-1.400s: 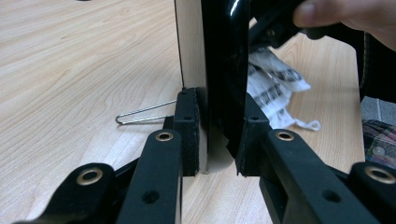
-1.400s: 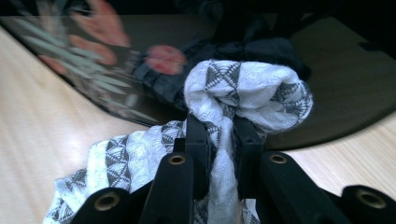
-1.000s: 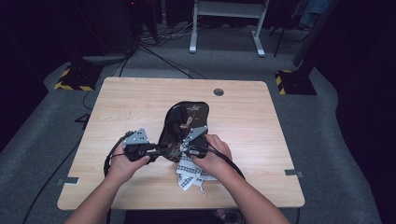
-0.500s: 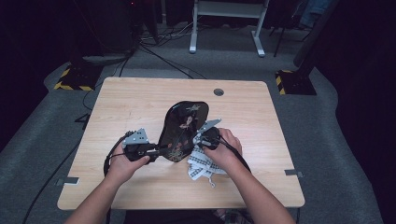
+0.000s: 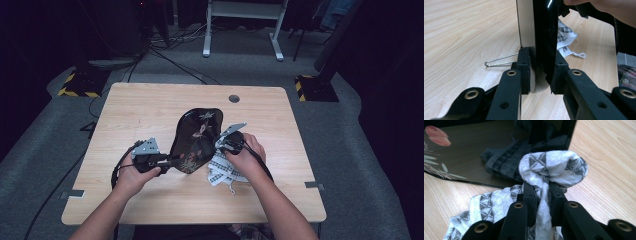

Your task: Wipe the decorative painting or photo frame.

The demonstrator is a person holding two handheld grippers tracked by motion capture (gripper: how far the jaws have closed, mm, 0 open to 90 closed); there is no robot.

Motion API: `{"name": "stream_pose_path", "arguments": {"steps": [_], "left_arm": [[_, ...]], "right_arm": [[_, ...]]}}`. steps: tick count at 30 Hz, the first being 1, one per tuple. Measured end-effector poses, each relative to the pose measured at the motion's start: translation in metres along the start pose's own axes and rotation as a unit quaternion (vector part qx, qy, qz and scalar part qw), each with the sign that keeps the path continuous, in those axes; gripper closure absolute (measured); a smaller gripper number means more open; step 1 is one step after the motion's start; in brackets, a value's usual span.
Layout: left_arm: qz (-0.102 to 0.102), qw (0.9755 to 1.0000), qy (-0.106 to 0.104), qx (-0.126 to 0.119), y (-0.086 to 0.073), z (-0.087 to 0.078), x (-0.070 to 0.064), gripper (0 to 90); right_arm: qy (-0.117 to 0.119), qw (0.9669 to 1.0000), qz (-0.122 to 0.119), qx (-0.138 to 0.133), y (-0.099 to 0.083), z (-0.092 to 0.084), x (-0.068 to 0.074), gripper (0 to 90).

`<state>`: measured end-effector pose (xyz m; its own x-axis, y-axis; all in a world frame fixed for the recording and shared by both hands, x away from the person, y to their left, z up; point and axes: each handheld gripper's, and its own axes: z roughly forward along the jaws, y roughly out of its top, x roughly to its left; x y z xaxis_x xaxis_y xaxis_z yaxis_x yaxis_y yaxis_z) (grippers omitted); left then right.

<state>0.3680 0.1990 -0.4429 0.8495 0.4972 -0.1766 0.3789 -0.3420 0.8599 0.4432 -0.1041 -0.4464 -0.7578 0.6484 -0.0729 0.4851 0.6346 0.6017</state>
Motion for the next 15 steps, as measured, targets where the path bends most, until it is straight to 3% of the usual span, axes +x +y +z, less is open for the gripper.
{"name": "stream_pose_path", "arguments": {"steps": [15], "left_arm": [[-0.002, 1.0000, 0.004, 0.001, 0.000, 0.000, 0.000, 75.2]], "right_arm": [[0.042, 0.9975, -0.056, 0.004, 0.007, 0.008, 0.045, 80.0]]}}
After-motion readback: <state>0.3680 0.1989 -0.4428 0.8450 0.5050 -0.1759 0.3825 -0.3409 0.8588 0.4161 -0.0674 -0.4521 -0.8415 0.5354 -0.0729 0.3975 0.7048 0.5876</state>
